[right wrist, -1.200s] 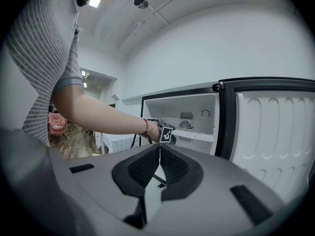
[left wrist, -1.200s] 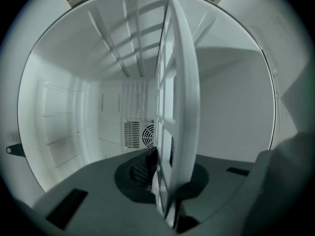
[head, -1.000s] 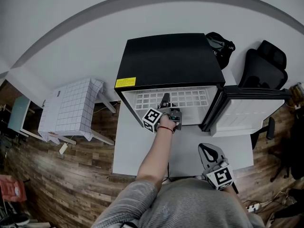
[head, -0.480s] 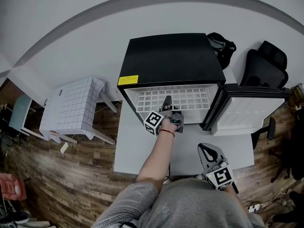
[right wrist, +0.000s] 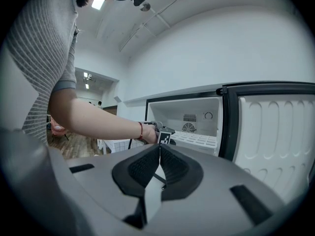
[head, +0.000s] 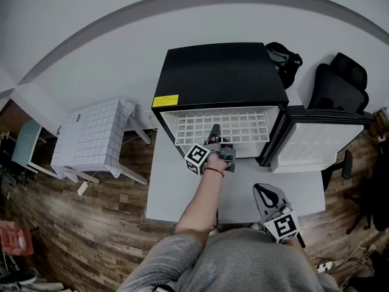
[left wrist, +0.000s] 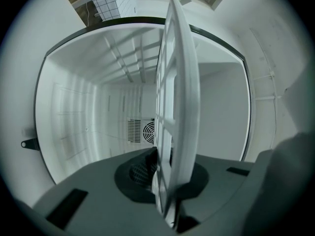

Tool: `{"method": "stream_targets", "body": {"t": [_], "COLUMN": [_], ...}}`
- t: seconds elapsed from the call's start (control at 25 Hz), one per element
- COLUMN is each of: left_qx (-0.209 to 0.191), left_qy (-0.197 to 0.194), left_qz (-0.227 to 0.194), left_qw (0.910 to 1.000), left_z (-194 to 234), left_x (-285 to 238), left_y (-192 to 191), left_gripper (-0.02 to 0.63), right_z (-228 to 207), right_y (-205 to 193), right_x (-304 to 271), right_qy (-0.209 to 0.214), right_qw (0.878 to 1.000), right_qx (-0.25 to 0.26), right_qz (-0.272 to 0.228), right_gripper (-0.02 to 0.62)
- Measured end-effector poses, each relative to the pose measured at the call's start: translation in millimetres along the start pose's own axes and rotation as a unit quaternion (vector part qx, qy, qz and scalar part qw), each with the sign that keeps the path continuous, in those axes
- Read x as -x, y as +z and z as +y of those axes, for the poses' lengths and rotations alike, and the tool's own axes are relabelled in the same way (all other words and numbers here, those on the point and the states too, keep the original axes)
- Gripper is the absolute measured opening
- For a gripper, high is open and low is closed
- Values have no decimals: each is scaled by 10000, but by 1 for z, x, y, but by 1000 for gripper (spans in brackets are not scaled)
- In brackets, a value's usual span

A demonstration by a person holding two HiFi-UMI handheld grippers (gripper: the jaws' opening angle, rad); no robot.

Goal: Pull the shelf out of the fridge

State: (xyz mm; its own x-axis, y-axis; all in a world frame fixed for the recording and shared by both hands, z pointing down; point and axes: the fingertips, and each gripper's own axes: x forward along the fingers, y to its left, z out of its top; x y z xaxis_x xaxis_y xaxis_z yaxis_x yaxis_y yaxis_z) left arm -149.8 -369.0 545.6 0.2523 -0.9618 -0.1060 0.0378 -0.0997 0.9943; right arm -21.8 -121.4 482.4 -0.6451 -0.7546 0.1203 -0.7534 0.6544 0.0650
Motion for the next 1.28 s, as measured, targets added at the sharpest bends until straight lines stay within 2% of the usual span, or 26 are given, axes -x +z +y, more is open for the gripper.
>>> {"method": "stream_targets", "body": {"t": [1.28], "left_qx": [30], "left_qy": [52], "left_qz": [19], "left_qw": [10000], "left_z": [-4], "left_x": [31], "left_y": [-9], "left_gripper": [35], "right_z": [4], "right_y": [-1], "right_x": [5], "right_qy": [11], "right_qw": [10000], "right_qx": [-18], "right_qz": [-1], "right_gripper": [14]}}
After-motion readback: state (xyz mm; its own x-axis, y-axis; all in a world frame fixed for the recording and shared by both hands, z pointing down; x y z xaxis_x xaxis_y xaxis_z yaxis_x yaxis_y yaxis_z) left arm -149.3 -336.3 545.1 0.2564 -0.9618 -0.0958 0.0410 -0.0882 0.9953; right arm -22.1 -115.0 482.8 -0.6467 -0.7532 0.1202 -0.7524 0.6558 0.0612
